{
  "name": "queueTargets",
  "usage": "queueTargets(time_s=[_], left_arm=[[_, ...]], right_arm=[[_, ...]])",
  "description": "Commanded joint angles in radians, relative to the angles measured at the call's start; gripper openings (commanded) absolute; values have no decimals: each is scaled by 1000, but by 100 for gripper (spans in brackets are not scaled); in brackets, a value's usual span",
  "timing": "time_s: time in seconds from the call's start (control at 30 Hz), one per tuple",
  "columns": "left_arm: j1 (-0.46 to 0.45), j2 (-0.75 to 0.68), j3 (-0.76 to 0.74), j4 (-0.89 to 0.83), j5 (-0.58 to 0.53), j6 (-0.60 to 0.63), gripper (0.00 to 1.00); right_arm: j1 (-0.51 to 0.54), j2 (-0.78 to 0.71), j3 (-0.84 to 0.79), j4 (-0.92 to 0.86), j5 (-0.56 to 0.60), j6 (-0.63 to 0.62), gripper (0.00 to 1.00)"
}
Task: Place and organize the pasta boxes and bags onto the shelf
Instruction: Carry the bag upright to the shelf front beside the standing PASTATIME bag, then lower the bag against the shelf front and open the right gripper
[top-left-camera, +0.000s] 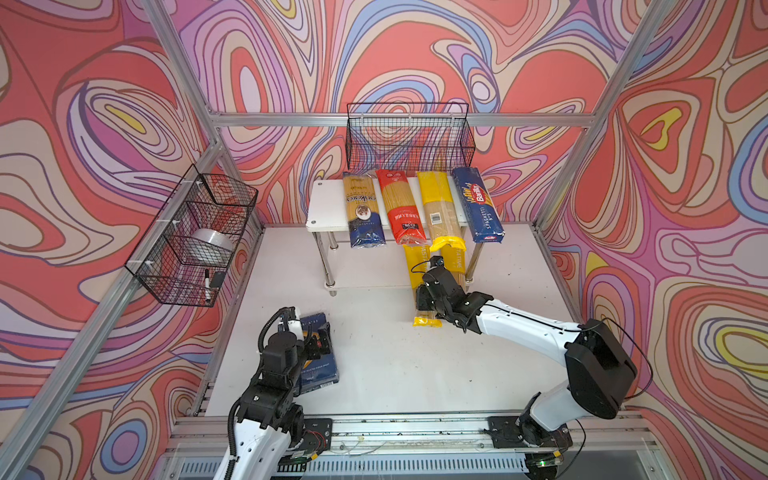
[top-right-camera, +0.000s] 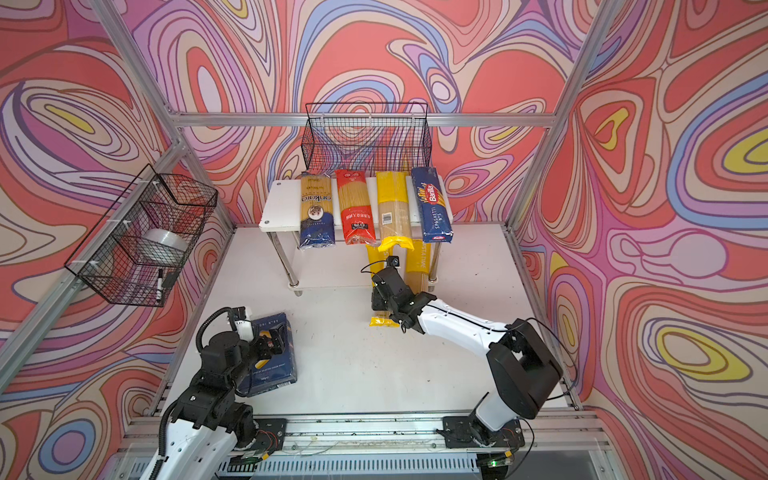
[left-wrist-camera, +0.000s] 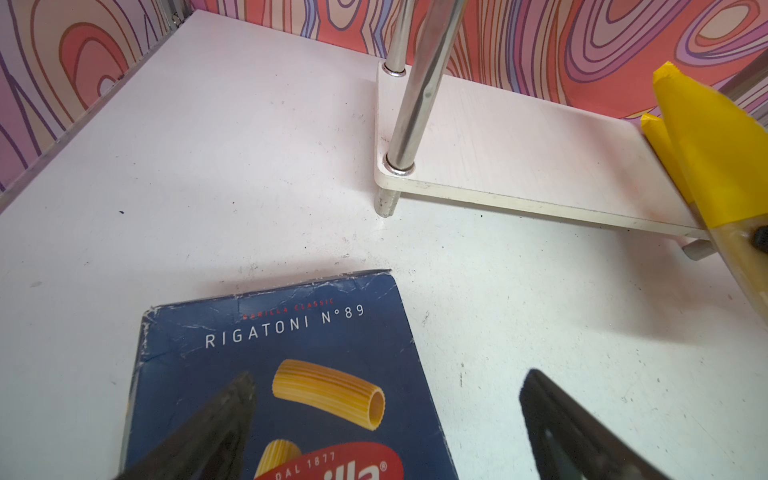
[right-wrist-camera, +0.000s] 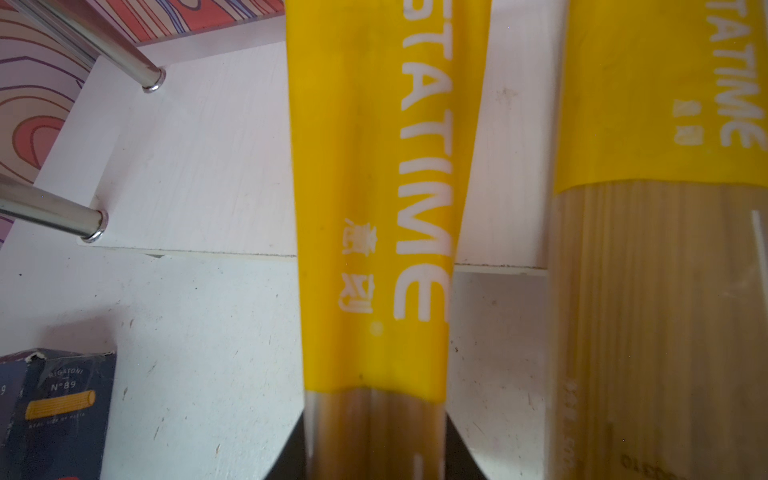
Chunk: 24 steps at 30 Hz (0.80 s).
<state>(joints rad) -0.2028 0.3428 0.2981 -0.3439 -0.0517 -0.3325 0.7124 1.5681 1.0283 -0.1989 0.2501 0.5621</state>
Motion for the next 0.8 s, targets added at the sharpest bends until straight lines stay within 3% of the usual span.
queueTargets(time_s=[0.0, 0.77], left_arm=[[5, 1, 3, 23, 6, 13, 100], [4, 1, 4, 21, 0, 12, 100]], right_arm=[[-25, 1, 66, 139, 21, -9, 0], [-119, 139, 210, 135, -28, -37, 0]])
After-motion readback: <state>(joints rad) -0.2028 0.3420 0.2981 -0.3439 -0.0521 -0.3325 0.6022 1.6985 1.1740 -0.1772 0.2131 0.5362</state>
